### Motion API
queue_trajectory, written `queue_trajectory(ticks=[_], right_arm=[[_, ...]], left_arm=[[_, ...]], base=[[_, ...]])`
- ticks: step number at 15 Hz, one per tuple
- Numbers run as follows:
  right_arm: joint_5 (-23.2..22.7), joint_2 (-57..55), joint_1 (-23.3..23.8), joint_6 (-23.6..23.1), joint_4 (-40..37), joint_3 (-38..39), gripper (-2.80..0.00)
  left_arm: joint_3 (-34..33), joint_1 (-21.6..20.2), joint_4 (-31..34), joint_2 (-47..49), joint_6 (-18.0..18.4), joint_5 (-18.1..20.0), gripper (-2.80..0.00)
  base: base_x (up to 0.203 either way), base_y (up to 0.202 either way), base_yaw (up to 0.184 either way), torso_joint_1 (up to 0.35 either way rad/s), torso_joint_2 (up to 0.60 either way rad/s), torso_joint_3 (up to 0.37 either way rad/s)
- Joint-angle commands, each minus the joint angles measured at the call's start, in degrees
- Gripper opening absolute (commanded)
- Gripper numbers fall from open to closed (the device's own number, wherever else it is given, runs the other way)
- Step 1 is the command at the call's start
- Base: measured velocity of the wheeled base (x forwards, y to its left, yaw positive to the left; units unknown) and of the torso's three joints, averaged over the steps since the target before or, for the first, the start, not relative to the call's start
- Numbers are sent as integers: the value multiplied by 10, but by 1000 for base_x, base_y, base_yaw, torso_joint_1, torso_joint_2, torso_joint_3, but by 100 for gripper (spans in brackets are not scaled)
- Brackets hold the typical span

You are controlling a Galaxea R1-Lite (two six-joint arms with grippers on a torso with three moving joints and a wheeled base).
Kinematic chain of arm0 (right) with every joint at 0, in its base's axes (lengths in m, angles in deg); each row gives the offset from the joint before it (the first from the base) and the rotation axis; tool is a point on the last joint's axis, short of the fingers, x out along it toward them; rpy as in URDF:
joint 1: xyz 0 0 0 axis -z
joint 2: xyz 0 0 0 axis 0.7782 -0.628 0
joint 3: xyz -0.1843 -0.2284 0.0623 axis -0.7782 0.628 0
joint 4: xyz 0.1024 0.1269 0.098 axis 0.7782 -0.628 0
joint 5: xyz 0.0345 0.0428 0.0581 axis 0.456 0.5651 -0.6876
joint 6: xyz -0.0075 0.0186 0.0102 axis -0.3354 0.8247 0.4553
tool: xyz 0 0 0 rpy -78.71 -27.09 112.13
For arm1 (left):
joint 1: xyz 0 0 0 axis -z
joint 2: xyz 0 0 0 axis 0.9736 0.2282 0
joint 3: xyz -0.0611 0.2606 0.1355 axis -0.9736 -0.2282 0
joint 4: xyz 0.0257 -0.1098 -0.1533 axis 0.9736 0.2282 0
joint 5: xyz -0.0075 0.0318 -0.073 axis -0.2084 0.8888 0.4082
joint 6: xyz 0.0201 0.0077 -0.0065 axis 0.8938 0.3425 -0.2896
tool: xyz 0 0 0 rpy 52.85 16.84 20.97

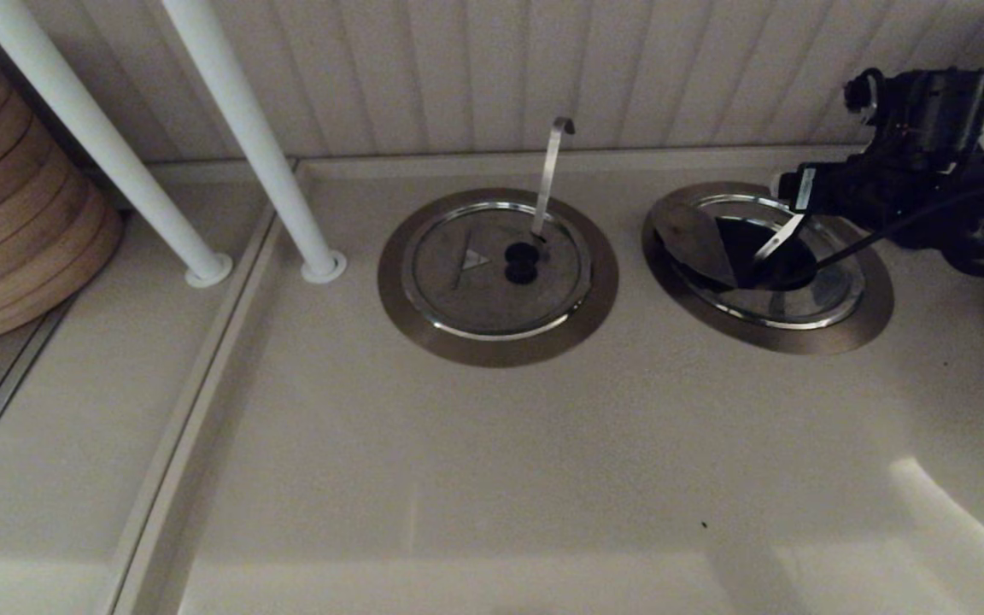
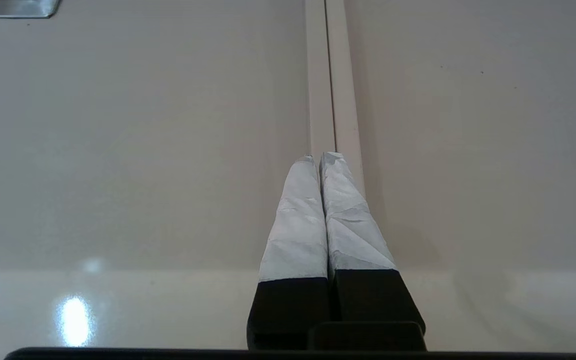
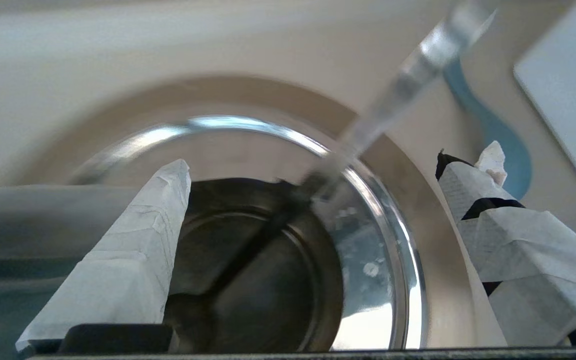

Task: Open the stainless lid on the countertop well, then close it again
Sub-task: Stir with a spoon, then close the lid

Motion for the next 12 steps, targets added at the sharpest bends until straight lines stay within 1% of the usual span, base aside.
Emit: queue_trajectory(ticks=[1, 3, 4, 5, 6, 7, 8, 10, 12], right_arm=[[-10, 80, -29, -1, 0, 39, 0], [-22, 127, -60, -14, -1, 78, 0], [-26, 145, -72, -37, -1, 108, 0], [-34, 165, -82, -73, 0, 150, 0], [-48, 186, -92, -120, 1, 195, 0], [-63, 206, -110, -165, 2, 237, 0], [-73, 218, -143, -190, 3, 262, 0], [-82, 221, -180, -223, 4, 305, 0], [-83, 210, -204, -231, 6, 316, 0]], left_arm=[[0, 0, 0, 1, 0, 0, -280], [0, 0, 0, 1, 0, 0, -280], [0, 0, 0, 1, 0, -1, -280], [0, 0, 0, 1, 0, 0, -280], [0, 0, 0, 1, 0, -1, -280], [0, 0, 0, 1, 0, -1, -280], [0, 0, 0, 1, 0, 0, -280], [0, 0, 0, 1, 0, -1, -280], [0, -1, 0, 1, 0, 0, -280]], base=[[0, 0, 0, 0, 0, 0], [0, 0, 0, 0, 0, 0], [0, 0, 0, 0, 0, 0], [0, 0, 0, 0, 0, 0], [0, 0, 0, 0, 0, 0], [0, 0, 0, 0, 0, 0], [0, 0, 0, 0, 0, 0], [0, 0, 0, 0, 0, 0], [0, 0, 0, 0, 0, 0]])
